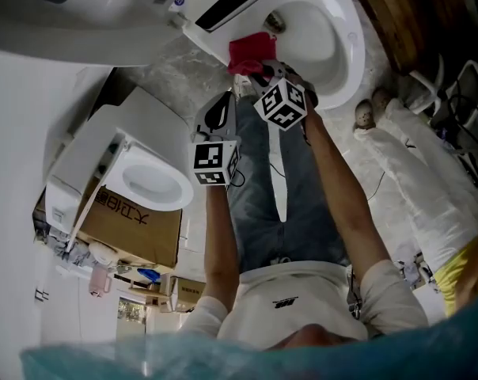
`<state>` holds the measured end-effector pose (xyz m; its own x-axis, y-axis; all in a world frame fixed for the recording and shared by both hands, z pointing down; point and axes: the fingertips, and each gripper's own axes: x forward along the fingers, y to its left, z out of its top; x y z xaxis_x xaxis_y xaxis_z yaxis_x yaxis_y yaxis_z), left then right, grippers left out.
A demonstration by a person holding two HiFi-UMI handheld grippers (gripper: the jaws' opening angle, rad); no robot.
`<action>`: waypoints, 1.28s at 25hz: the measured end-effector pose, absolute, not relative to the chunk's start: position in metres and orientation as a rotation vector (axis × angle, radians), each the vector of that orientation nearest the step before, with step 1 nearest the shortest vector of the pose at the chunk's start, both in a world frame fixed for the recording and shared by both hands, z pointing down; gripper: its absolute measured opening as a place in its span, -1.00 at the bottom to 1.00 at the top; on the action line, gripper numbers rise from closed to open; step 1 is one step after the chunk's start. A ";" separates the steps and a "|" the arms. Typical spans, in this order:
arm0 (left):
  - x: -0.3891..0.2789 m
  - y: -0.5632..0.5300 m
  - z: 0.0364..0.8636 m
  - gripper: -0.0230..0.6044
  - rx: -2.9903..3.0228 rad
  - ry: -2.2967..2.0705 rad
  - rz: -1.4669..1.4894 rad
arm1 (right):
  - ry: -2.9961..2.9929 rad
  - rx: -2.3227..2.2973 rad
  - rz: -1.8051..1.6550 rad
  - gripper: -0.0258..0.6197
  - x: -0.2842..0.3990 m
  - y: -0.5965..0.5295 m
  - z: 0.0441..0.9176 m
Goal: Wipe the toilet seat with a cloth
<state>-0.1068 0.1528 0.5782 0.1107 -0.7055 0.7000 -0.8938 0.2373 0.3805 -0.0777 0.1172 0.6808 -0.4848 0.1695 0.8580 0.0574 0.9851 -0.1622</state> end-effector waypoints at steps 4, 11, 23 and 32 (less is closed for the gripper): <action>-0.101 0.153 0.572 -0.90 1.526 -1.624 0.288 | -2.059 -0.167 0.198 -0.76 -0.056 0.132 0.679; -0.091 0.148 0.555 -0.90 1.587 -1.575 0.326 | -1.986 -0.180 0.268 -0.76 -0.021 0.155 0.676; -0.060 0.124 0.481 -0.90 1.749 -1.471 0.376 | -1.991 0.014 0.394 -0.76 0.045 0.150 0.591; -0.041 0.094 0.374 -0.90 1.941 -1.433 0.378 | -2.223 0.260 0.506 -0.76 0.052 0.110 0.444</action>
